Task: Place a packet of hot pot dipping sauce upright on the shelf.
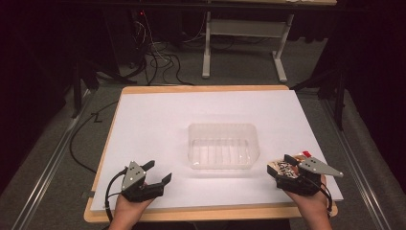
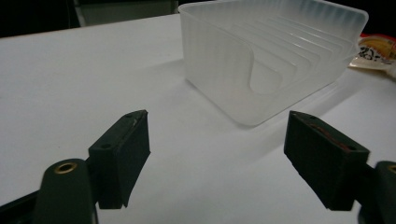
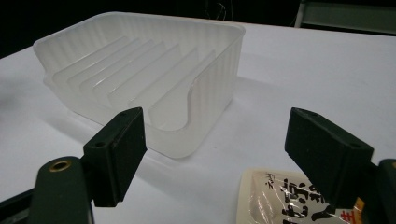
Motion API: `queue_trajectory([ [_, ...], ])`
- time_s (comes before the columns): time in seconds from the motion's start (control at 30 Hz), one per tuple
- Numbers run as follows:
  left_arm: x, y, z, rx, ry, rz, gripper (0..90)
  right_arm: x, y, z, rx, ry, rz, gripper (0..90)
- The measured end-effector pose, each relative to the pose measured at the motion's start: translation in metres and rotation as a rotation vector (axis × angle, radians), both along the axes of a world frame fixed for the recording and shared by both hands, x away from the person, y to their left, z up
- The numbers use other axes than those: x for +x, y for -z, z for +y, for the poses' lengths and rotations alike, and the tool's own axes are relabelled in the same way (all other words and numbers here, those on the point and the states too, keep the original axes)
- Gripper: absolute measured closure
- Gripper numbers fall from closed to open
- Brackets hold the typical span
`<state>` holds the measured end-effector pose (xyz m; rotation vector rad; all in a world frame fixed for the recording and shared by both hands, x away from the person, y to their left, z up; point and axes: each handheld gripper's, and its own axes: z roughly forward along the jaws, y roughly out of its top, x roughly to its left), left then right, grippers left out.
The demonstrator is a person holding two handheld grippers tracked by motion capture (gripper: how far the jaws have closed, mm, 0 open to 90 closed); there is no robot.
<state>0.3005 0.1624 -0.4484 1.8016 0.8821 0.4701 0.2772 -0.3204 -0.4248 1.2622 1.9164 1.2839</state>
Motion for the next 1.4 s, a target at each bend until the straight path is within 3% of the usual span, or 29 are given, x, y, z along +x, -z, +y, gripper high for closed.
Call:
queue_trajectory([
  [0.1, 0.002, 0.0, 0.0, -0.021, 0.004, 0.016, 21.5, 0.0, 0.0, 0.003, -0.017, -0.005, -0.003, 21.0],
  [0.4, 0.004, 0.002, -0.006, 0.016, 0.01, 0.027, 16.5, -0.001, 0.004, 0.006, -0.075, -0.022, -0.006, 22.4],
  [0.57, 0.007, 0.003, -0.008, 0.013, -0.003, 0.03, 15.1, -0.002, 0.006, 0.003, -0.088, -0.015, 0.002, 23.7],
  [0.7, 0.008, 0.001, -0.008, 0.008, 0.008, 0.026, 15.9, -0.005, 0.009, -0.004, -0.087, 0.001, 0.006, 24.7],
  [0.9, 0.011, -0.001, -0.009, 0.003, 0.0, -0.015, 18.0, -0.009, 0.011, -0.017, -0.078, 0.04, 0.022, 24.9],
  [1.1, 0.016, -0.003, -0.015, -0.008, -0.002, -0.03, 19.1, -0.013, 0.021, -0.023, -0.087, 0.045, 0.08, 25.4],
  [1.4, 0.018, -0.003, -0.021, 0.008, 0.023, -0.032, 19.9, -0.012, 0.041, -0.019, -0.141, 0.002, 0.178, 27.4],
])
